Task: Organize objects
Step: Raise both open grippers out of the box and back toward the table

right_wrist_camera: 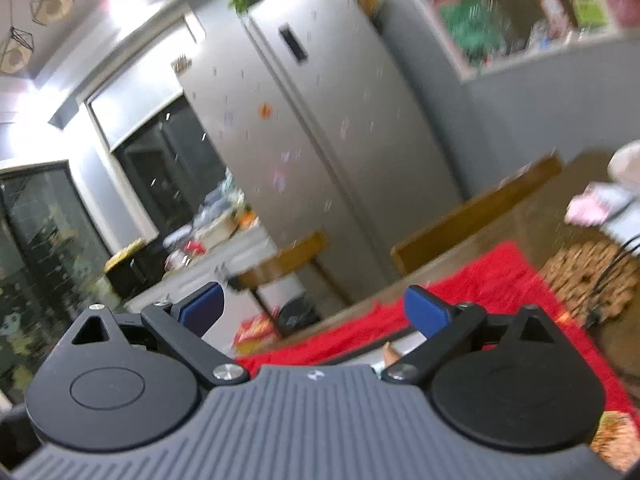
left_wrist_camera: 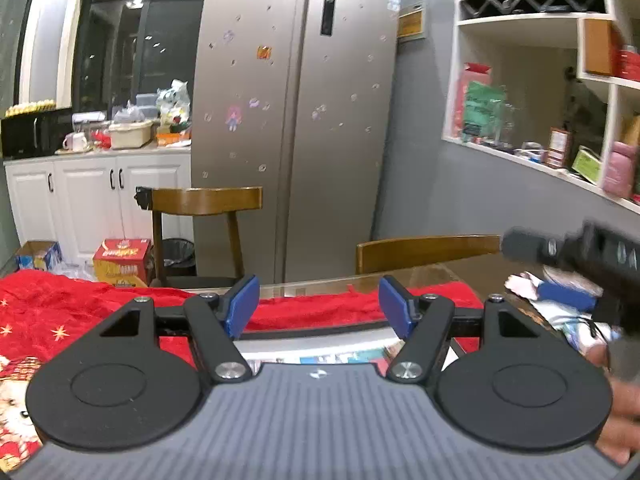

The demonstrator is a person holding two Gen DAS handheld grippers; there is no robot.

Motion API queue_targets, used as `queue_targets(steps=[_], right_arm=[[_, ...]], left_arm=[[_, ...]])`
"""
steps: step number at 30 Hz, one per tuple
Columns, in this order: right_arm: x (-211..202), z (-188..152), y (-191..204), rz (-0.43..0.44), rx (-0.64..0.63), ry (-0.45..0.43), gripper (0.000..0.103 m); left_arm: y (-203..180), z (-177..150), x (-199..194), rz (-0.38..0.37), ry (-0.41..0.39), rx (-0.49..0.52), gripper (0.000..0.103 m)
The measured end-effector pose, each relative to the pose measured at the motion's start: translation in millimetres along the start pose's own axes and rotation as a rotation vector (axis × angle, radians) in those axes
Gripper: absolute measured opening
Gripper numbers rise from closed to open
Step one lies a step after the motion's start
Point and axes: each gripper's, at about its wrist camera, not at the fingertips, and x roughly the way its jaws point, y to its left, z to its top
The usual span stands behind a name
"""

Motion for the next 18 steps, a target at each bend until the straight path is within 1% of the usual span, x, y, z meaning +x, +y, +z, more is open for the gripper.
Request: queue_targets(steps=[2,5,6,7,9,10,12,14,18], right_arm=[[-19.3,3.3,10.1,0.004,-0.037,-0.050,0.103],[-50.6,2.2,25.2,0.030,-0.122,-0.092,0.103],[-61.3,0.6,30.0,0.024,-0.157,-0.120,0.103],[-71.0,-1.7,33.6,0.006,-0.181,-0.145,0.103],[-88.5,-8.3,39.0,-0.024,-0.224,-0.187,0.103],[-94.8,-12.1,38.9,-0.024,-0.236,-0.203,0.103],[-103.2,-22.0,37.0,-0.024,-0.262,-0.224,0.103],[-105.0,-31.1,34.7,-0.025,-0.270,-0.225,0.103],[-100.4,-52.4,28.8,-0.003,-0.282,-0.184,0.103]], left_arm=[[-2.0,-9.8,-21.0,0.012,0.009,0.022,0.072],[-6.8,-30.3,-48.6,0.032,0.007,0.029,0.072],[-8.4,-39.9,-58.1,0.037,0.006,0.025,0.072],[-12.6,-50.1,-67.2,0.039,0.011,0.042,0.072],[-22.2,-69.8,-77.6,0.052,0.022,0.055,0.072],[-29.4,-82.4,-81.7,0.053,0.026,0.062,0.072],[-39.6,-104.9,-84.3,0.033,0.032,0.071,0.072],[-47.4,-126.9,-79.8,0.012,0.048,0.066,0.072],[-57.1,-162.3,-63.6,-0.022,0.112,0.056,0.072]])
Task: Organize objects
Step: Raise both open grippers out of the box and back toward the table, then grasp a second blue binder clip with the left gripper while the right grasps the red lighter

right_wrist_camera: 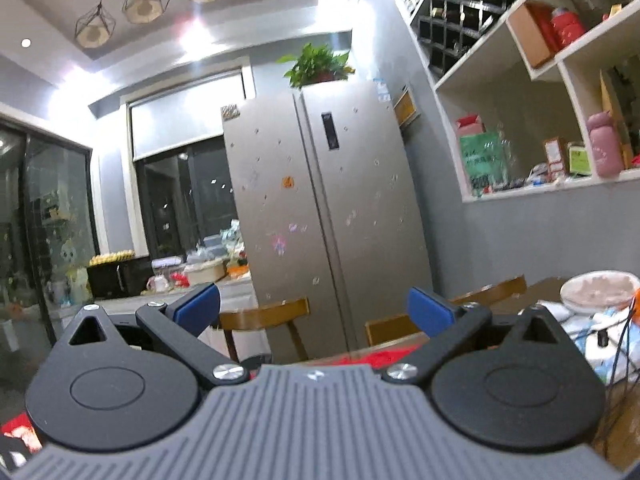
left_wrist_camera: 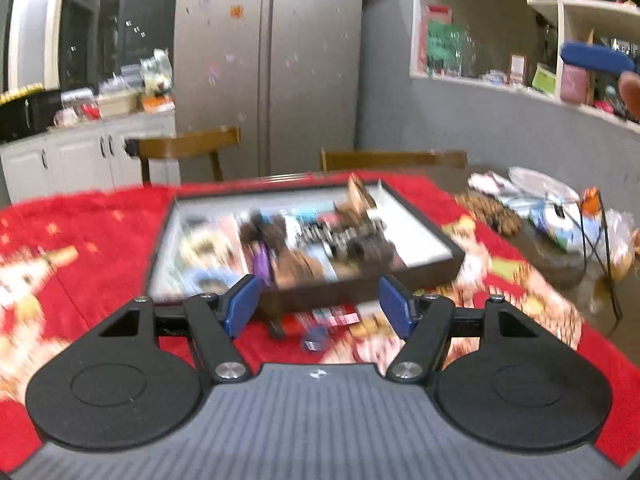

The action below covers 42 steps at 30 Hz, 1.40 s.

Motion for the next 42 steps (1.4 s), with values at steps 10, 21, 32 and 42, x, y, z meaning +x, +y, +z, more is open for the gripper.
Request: queue_targets(steps=[10,21,32,42], right_arm=[[40.5,-47.5,-39.4,-0.028,0.161,0.230,0.103],[50.7,-70.2,-49.0,-0.003,0.234,0.341,0.103],[64.1,-85.9,-52.7,0.018,0.275,0.400,0.102],[77.9,-123.0,-14.3,0.037,0.202,0.514,0.102]], left_arm=[[3.4,-17.5,64.0,-0.005,0.180,-0.046,0.066],[-4.9,-25.1,83.2,0.028,0.171,0.028,0.036],[16.6,-28.1,67.4,0.081,0.151,0.010,0.035],[79.8,-29.7,43.7,0.221,0.084,0.037,0.035]])
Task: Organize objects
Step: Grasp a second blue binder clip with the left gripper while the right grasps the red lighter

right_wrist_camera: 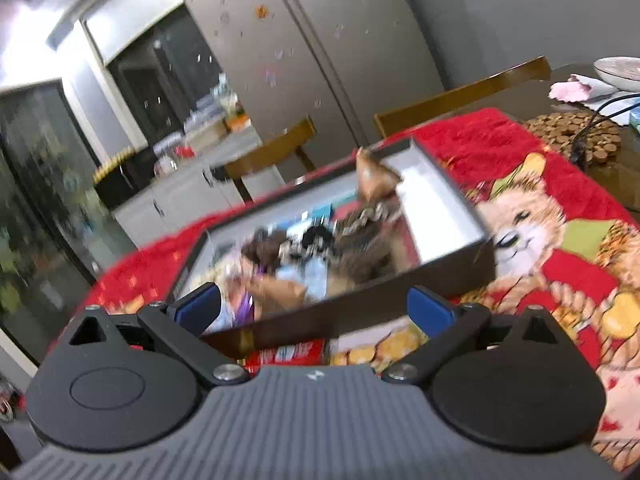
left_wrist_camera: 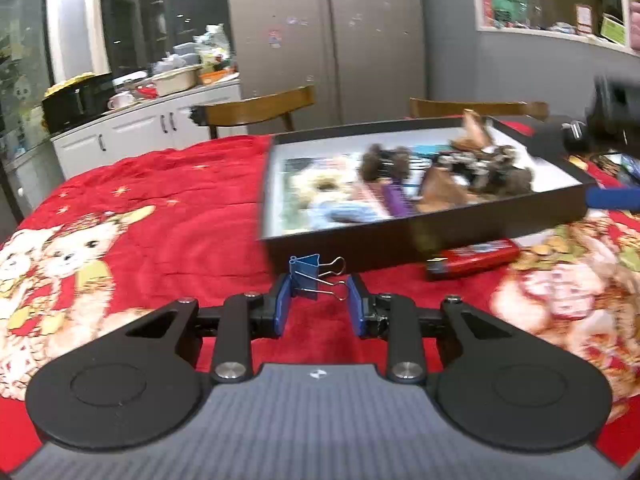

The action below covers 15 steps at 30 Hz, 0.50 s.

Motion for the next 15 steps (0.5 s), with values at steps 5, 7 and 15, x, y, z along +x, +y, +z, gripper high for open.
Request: queue_targets(steps=[5,7,15], right_arm=[[14.8,-18.3,23.3,0.000,-0.070,0.049,0.102],[19.7,-23.3,31.4,-0.019,-0.102,0.056,0.102],[39.3,-37.8,58.4,-0.061,-0.205,0.085,0.102]], left_arm=[[29.1,-1.4,11.6,-0.031,0.030,-0.053,0.035],[32.5,-1.9,9.8,-0.036,0.011,-0.048,0.035],[35.3,-4.2,8.9,-0.102,0.019,-0.074,0.035]])
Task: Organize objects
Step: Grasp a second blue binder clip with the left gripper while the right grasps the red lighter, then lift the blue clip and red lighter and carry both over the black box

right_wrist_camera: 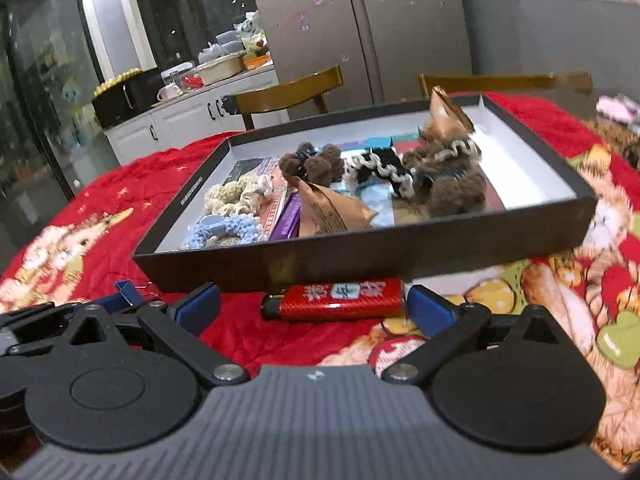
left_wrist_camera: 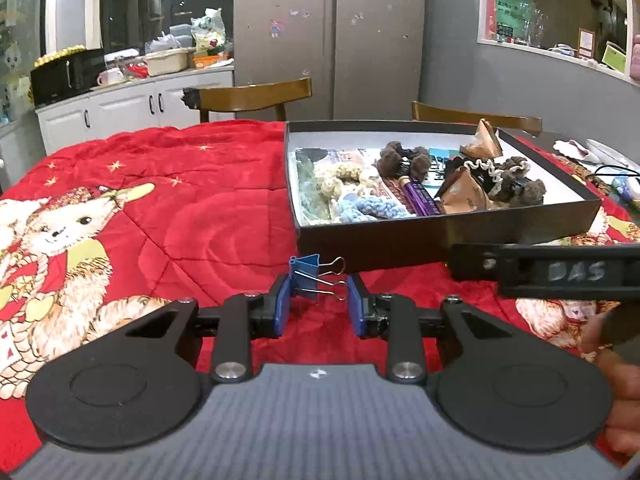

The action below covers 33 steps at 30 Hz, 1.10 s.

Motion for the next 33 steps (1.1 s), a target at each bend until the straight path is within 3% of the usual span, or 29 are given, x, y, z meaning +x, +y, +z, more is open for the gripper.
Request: queue_targets(steps=[8,15,33], right_arm=[[9.7,-0.1,8.6,-0.077,-0.049,0.035,0.096],[13.0,-2.1,19.6,-0.144,-0.132,0.046,0.082],[6.3,-1.0,12.9,-0.130,-0.089,0.011,0.081]], left_arm=[[0.2,-0.3,2.5,0.003,0.014,-0.013,0.035],[-0.3,0.1,3.9,0.012,0.022,-0.006,0.035],[0.1,0.0,5.2,0.023,0.022,-0.007,0.035]])
